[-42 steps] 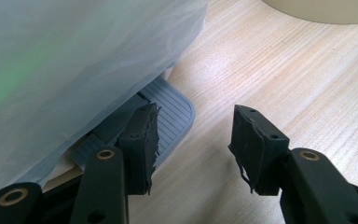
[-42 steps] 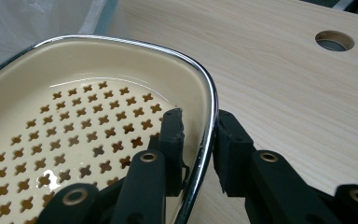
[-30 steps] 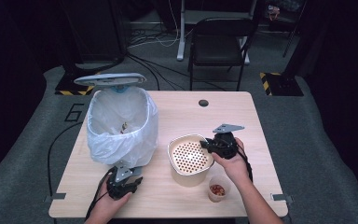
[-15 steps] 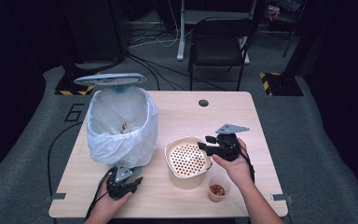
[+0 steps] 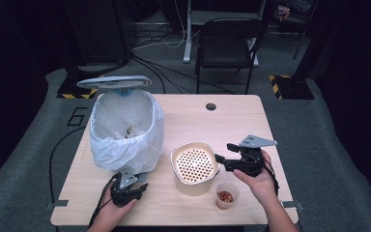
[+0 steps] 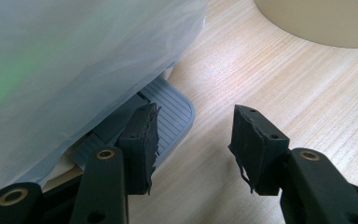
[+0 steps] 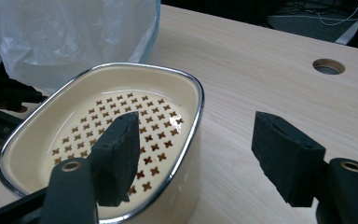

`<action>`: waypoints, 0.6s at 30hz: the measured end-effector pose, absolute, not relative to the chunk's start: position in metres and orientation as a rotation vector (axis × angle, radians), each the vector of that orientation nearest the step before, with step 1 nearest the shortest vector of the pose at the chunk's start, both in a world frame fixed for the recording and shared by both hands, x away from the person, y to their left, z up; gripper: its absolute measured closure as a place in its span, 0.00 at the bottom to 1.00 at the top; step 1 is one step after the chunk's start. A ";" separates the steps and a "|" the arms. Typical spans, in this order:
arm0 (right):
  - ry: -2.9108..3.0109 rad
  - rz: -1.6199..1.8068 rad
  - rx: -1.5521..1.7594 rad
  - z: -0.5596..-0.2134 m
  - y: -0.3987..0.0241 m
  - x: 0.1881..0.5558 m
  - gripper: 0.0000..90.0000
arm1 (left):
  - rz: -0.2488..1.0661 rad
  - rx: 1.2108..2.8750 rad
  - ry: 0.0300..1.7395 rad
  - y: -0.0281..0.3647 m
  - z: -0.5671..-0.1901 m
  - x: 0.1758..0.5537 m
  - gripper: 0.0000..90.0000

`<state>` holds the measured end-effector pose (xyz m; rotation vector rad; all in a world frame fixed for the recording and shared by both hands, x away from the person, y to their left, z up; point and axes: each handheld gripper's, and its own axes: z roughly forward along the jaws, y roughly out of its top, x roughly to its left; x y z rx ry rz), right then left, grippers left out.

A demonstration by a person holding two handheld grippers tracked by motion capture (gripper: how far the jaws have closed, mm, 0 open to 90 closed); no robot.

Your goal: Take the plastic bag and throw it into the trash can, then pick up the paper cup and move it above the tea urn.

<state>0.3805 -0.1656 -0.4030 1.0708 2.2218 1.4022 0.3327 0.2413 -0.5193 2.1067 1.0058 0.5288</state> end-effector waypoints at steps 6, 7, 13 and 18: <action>2.197 1.407 1.074 -0.411 -0.181 0.372 0.26 | 0.522 2.112 1.007 0.241 -0.519 0.332 0.57; 2.194 1.404 1.075 -0.413 -0.183 0.371 0.24 | 0.522 2.112 1.006 0.241 -0.519 0.332 0.57; 2.208 1.380 1.050 -0.425 -0.187 0.358 0.18 | 0.522 2.111 1.007 0.241 -0.519 0.332 0.57; 2.235 1.379 1.022 -0.434 -0.186 0.350 0.18 | 0.531 2.108 1.008 0.241 -0.519 0.332 0.57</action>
